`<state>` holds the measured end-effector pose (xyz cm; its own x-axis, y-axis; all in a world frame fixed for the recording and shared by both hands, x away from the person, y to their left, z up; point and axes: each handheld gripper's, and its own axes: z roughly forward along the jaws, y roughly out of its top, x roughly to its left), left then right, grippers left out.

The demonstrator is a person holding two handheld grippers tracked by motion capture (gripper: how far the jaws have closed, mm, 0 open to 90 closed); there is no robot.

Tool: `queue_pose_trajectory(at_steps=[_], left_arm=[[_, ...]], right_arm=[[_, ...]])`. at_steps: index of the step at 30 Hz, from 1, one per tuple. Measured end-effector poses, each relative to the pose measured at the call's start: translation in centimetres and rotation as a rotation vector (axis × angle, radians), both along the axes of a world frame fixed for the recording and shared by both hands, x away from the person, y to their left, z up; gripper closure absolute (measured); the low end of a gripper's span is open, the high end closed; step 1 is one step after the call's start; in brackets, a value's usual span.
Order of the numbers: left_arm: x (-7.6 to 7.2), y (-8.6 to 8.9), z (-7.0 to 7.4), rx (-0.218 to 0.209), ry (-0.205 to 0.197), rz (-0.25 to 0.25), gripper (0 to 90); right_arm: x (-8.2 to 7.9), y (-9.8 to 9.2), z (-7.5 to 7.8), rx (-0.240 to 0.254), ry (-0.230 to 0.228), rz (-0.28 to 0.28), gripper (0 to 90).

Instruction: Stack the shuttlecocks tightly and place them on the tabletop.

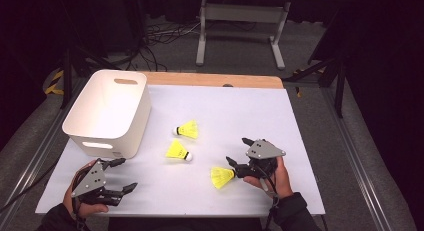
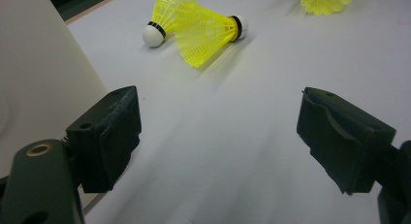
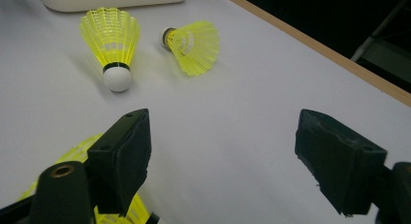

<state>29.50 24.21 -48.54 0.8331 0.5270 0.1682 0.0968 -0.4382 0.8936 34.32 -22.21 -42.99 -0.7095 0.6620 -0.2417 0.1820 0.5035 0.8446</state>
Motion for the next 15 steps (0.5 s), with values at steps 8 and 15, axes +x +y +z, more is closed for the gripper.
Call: queue_pose_trajectory(at_steps=[8, 15], left_arm=[[-0.2, 0.0, 0.1, -0.006, -0.001, -0.007, 16.5], [-0.2, 0.1, 0.1, -0.011, -0.004, -0.009, 16.4]], right_arm=[[1.1, 1.1, 1.0, -0.006, 0.018, 0.037, 26.4], [3.5, 3.2, 2.1, -0.018, 0.067, 0.09, 31.4]])
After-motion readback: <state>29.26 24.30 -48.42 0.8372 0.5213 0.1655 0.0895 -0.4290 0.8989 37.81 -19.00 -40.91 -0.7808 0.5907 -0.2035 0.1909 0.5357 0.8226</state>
